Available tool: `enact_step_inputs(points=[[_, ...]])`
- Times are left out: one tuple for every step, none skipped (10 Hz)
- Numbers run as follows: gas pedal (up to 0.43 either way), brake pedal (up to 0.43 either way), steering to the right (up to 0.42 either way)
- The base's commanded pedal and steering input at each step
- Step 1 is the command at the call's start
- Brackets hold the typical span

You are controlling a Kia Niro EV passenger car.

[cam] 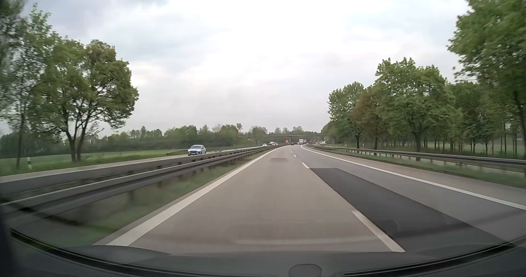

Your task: Follow the waypoints while adhering to traffic rules and regulations

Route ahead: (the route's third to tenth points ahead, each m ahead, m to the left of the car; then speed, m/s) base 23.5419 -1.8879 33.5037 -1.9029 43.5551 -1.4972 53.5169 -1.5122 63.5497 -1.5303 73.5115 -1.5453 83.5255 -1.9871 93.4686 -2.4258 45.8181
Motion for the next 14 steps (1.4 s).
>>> enact_step_inputs(points=[[0.197,0.0,0.002],[0.197,0.0,0.002],[0.197,0.0,0.002],[0.197,0.0,0.002],[0.189,0.0,0.002],[0.189,0.0,0.002],[0.189,0.0,0.003],[0.189,0.0,0.003],[0.209,0.0,0.002],[0.22,0.0,0.003],[0.248,0.0,0.003],[0.28,0.0,0.003],[0.28,0.0,0.003],[0.28,0.0,0.004]])
